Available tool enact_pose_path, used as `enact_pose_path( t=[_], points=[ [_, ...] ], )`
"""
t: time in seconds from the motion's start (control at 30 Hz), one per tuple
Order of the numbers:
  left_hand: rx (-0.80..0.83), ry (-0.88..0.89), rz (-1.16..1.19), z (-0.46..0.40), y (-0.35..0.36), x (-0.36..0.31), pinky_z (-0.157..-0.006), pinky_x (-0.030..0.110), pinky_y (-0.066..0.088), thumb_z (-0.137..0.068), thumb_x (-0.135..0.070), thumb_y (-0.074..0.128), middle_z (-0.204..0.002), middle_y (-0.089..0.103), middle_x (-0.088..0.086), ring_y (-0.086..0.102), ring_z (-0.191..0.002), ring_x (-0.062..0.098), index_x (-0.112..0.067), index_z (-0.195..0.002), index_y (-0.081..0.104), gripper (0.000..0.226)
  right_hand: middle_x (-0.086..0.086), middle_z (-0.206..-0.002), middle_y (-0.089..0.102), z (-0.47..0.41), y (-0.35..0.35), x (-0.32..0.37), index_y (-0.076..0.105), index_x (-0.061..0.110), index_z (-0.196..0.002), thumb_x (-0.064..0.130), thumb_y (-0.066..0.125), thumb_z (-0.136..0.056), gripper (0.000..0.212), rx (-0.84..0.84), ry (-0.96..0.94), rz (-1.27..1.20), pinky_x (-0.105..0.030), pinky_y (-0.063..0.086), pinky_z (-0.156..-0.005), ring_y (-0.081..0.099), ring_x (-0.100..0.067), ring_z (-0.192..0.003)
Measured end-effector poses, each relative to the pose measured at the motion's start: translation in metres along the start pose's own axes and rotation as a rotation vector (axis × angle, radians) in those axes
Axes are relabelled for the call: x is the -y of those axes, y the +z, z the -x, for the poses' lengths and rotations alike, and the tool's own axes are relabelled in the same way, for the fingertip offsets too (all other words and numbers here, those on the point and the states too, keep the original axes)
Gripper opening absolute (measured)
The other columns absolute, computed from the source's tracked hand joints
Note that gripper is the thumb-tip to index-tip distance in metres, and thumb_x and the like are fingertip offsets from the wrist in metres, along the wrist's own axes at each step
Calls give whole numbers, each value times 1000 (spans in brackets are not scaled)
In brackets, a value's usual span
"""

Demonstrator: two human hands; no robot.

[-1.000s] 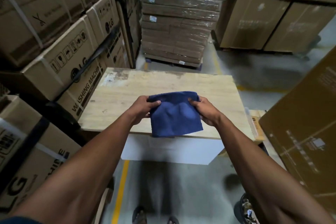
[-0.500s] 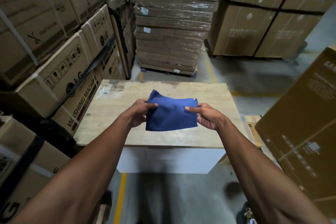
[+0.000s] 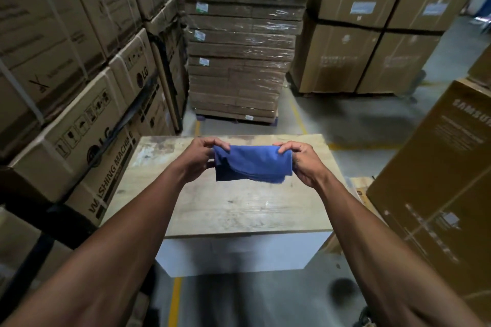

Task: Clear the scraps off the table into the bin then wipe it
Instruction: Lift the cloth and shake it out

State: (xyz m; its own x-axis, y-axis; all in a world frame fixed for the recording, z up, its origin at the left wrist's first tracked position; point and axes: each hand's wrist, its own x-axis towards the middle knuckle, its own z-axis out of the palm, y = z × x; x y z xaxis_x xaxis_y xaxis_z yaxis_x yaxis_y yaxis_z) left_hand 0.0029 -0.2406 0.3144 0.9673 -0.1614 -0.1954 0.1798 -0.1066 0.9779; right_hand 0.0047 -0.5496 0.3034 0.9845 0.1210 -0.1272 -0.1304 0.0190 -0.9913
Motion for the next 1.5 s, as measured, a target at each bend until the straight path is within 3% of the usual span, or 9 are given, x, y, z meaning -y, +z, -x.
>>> enact_pose_path(
  t=[0.27, 0.53, 0.73, 0.93, 1.03, 1.1, 1.13, 1.3, 1.5],
  points=[
    [67, 99, -103, -15, -19, -13, -76, 35, 60, -87, 25, 34, -115, 80, 5, 74, -104, 23, -5, -89, 80, 55, -6, -80, 68, -6, 7, 15, 64, 14, -85, -20, 31, -98, 48, -5, 28, 50, -19, 40, -40, 64, -11, -55],
    [192, 165, -91, -37, -33, -22, -90, 38, 60, -86, 31, 32, -126, 78, 8, 75, -116, 26, -5, -83, 83, 62, -14, -101, 70, -16, 16, 18, 66, 15, -98, -14, 37, -106, 43, -13, 9, -103, -28, 58, -57, 71, -20, -74],
    [303, 34, -155, -44, -35, -25, -72, 31, 59, -92, 23, 30, -117, 77, 19, 72, -95, 28, -3, -99, 79, 57, -13, -98, 69, -20, 15, 14, 65, 15, -95, -11, 37, -107, 40, -53, 10, -118, -26, 57, -57, 69, -20, -73],
    [290, -43, -119, -71, -13, -32, -92, 46, 54, -102, -12, 37, -126, 75, 21, 67, -103, 34, -4, -106, 80, 44, -4, -89, 73, -30, -7, 13, 72, 12, -89, 3, 45, -104, 32, -123, 62, -238, -31, 56, -71, 67, -23, -83],
    [246, -69, -104, -89, 14, -42, -80, 36, 50, -105, -32, 42, -120, 71, 13, 60, -99, 27, -2, -104, 80, 49, -6, -98, 74, -41, -35, 12, 75, 10, -87, 16, 50, -102, 30, -149, 82, -337, -38, 57, -82, 69, -24, -93],
    [213, -5, -162, -104, 36, -46, -70, 31, 44, -104, -20, 56, -113, 70, 5, 58, -96, 22, -11, -99, 80, 26, -7, -111, 72, -47, -53, 9, 75, 17, -92, 23, 65, -101, 15, -145, 90, -269, -39, 54, -84, 69, -24, -101],
    [207, 27, -182, -116, 49, -46, -68, 31, 42, -100, -11, 62, -111, 70, 6, 58, -95, 22, -13, -100, 79, 18, -9, -114, 72, -50, -65, 6, 74, 20, -96, 19, 72, -99, 4, -153, 90, -232, -38, 54, -82, 69, -25, -102],
    [126, 65, -221, -176, 121, -43, -81, 37, 51, -100, -3, 72, -120, 66, 11, 63, -103, 24, -17, -140, 61, 44, -13, -118, 71, -77, -140, -7, 62, 16, -120, -8, 74, -94, 37, -252, 86, -231, -41, 63, -84, 75, -26, -95],
    [1, 29, -273, -273, 220, -29, -69, 25, 51, -100, -10, 77, -108, 66, 1, 63, -90, 9, -9, -131, 66, 33, -16, -119, 76, -118, -247, -30, 68, 1, -123, -8, 72, -96, 29, -257, 127, -248, -37, 65, -89, 77, -26, -99]
  ],
)
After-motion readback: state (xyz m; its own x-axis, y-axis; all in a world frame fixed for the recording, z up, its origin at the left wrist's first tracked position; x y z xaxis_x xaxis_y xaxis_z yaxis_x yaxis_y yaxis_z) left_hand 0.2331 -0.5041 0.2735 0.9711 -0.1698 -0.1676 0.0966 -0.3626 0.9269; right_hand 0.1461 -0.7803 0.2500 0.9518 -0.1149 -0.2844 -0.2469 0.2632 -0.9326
